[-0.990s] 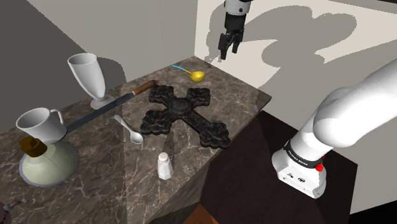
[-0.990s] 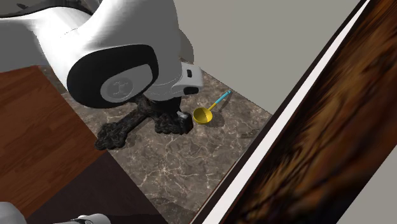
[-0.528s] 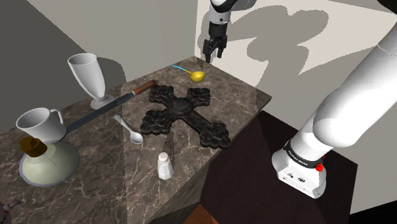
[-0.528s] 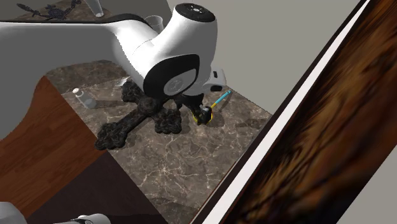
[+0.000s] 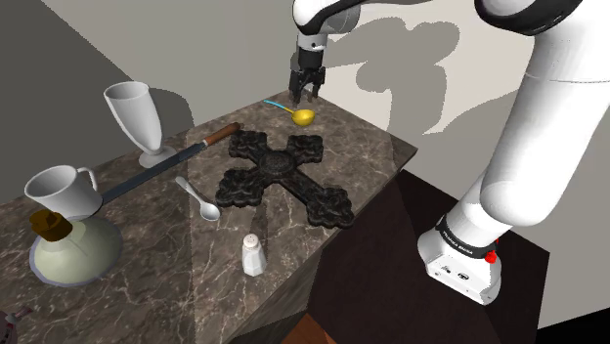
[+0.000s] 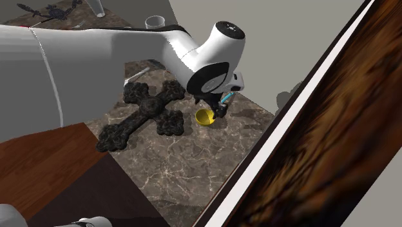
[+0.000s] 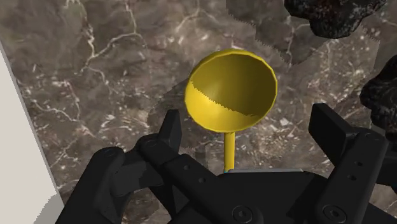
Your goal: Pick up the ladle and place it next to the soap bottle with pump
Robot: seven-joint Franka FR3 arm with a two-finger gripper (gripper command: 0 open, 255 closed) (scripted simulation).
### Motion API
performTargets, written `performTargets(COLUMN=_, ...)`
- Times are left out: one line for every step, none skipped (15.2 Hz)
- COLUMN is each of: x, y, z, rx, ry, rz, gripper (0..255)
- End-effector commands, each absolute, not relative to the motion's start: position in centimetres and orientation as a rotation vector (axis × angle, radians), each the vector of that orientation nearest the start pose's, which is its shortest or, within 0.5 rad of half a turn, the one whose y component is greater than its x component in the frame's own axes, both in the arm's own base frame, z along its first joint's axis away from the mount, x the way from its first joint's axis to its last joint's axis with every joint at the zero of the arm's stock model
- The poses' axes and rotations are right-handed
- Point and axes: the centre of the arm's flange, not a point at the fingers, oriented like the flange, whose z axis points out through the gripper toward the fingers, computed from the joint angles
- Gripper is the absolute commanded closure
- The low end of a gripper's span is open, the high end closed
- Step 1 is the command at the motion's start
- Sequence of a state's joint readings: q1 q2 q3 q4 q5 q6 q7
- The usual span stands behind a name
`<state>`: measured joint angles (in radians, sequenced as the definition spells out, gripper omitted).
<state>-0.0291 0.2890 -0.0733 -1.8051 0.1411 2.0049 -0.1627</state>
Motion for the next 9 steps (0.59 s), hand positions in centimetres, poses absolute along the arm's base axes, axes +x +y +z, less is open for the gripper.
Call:
performTargets(x=64.2, y=-5.7, z=36.2, rx=-3.008, ry=0.015, rz=0.113, gripper=0)
performTargets(x=65.3, y=-5.8, z=35.4, rx=-3.0, ry=0.02, rz=0.114, gripper=0)
performTargets(x=66.4, y=-5.9, z=34.6, rx=-2.993, ry=0.025, rz=0.115, gripper=0)
performTargets(x=67.4, y=-6.0, z=33.8, rx=-2.985, ry=0.03, rz=0.117, gripper=0)
performTargets(x=68.5, y=-6.1, z=33.0, rx=-2.977, ry=0.035, rz=0.118, gripper=0)
performTargets(x=68.7, y=-6.1, z=32.9, rx=-2.975, ry=0.036, rz=0.118, gripper=0)
performTargets(x=68.7, y=-6.0, z=32.4, rx=-2.975, ry=0.036, rz=0.118, gripper=0)
performTargets(x=68.6, y=-5.9, z=31.8, rx=-2.975, ry=0.036, rz=0.118, gripper=0)
performTargets(x=68.6, y=-5.8, z=31.3, rx=-2.976, ry=0.036, rz=0.118, gripper=0)
